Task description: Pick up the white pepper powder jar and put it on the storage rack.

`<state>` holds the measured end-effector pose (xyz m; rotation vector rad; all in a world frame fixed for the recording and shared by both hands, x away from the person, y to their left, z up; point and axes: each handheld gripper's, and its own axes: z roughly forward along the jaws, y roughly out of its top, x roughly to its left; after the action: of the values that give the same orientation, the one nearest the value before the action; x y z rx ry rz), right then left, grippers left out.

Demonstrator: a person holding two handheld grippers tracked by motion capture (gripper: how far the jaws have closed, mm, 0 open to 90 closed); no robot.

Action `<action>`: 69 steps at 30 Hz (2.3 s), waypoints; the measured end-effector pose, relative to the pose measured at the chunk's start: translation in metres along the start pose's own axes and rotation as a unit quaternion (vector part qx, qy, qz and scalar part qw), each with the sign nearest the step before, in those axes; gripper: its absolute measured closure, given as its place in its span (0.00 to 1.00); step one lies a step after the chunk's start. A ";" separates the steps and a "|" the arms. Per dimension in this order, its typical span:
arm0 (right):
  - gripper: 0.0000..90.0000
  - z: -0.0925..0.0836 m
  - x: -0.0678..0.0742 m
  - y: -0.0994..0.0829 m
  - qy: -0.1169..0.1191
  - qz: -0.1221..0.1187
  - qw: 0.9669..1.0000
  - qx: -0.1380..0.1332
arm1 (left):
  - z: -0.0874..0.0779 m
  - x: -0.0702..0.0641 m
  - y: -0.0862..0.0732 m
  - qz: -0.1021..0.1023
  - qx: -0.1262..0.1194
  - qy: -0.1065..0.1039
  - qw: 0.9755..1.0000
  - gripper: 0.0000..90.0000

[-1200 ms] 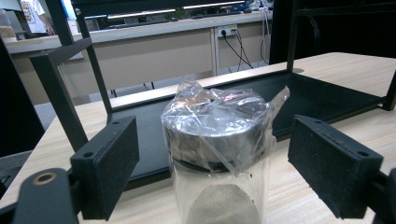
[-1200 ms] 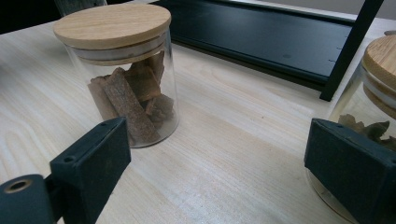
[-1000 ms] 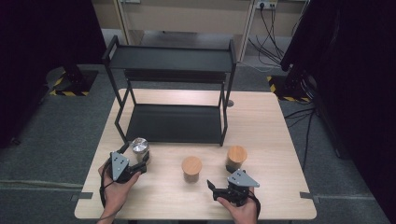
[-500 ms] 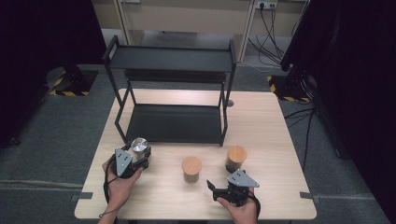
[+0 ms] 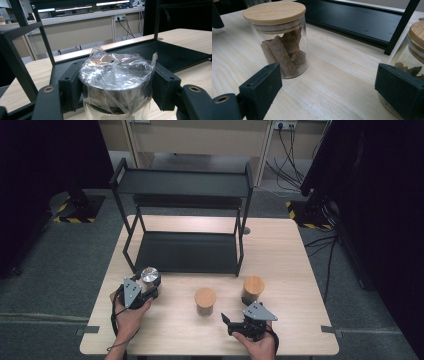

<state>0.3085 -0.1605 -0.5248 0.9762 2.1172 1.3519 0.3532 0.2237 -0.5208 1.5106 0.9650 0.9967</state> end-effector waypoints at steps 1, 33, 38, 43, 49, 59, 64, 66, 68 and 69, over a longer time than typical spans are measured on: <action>0.08 0.000 0.000 0.000 0.000 0.000 1.000 0.000 | 0.000 0.000 0.000 -0.002 -0.001 0.000 1.000 0.38; 0.09 0.000 0.000 0.000 0.003 -0.002 1.000 -0.002 | 0.041 0.011 0.057 0.013 -0.021 0.021 0.999 0.38; 0.09 -0.001 0.000 0.000 0.003 -0.001 1.000 -0.002 | 0.053 0.014 0.062 0.013 -0.018 0.025 0.999 0.38; 0.09 -0.001 0.000 0.000 0.003 0.000 1.000 -0.002 | 0.063 0.017 0.067 0.015 -0.015 0.029 0.999 0.38; 0.09 -0.001 0.000 0.000 0.003 0.000 1.000 -0.002 | 0.075 0.021 0.074 0.017 -0.014 0.034 0.999 0.38; 0.09 -0.001 0.000 0.000 0.004 0.001 1.000 -0.004 | 0.098 0.028 0.079 0.020 -0.004 0.045 0.999 0.38; 0.09 -0.001 0.000 0.000 0.005 0.001 1.000 -0.003 | 0.109 0.031 0.073 0.021 0.004 0.053 0.998 0.38; 0.09 -0.001 0.000 0.000 0.005 0.000 1.000 -0.003 | 0.113 0.032 0.069 0.017 0.009 0.056 0.998 0.38; 0.09 -0.001 0.000 0.000 0.006 0.001 1.000 -0.003 | 0.118 0.033 0.064 0.013 0.013 0.059 0.998 0.38; 0.09 -0.001 0.000 0.000 0.005 0.001 1.000 -0.003 | 0.120 0.034 0.061 0.012 0.015 0.061 0.998 0.38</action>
<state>0.3079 -0.1614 -0.5247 0.9699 2.1190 1.3665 0.4814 0.2085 -0.4707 1.5024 1.0537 1.1072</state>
